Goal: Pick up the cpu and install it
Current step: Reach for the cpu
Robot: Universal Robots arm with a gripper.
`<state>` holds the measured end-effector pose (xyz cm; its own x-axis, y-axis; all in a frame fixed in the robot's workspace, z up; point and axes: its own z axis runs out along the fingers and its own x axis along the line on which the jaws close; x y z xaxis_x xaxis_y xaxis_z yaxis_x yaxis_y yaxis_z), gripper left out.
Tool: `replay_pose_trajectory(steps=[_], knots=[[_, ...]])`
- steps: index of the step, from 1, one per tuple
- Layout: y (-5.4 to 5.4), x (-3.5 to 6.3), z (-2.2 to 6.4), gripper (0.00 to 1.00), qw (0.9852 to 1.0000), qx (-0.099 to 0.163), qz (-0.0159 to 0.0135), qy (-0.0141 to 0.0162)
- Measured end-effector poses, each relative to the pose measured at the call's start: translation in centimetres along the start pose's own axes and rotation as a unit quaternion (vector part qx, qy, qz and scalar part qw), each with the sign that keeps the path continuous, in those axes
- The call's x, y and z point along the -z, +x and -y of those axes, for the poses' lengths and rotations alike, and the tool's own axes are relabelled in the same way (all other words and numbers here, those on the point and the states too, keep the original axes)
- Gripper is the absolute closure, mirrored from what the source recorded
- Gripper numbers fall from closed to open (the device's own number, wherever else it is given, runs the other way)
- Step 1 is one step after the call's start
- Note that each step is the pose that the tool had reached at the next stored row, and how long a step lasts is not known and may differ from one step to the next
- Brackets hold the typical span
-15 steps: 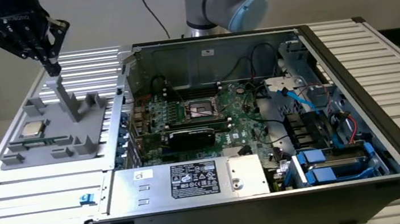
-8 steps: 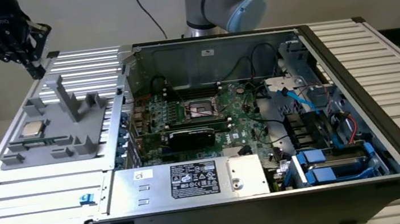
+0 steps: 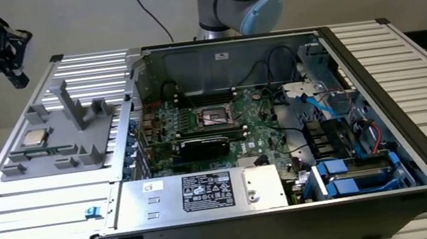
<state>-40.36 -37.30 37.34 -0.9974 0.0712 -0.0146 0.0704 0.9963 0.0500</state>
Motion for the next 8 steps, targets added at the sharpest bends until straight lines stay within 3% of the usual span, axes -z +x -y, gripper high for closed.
replay_pose_trajectory(steps=[8], knots=[[3.7, -0.26, 0.13, 0.88, 1.0000, 0.000, -0.0022, 0.0002]])
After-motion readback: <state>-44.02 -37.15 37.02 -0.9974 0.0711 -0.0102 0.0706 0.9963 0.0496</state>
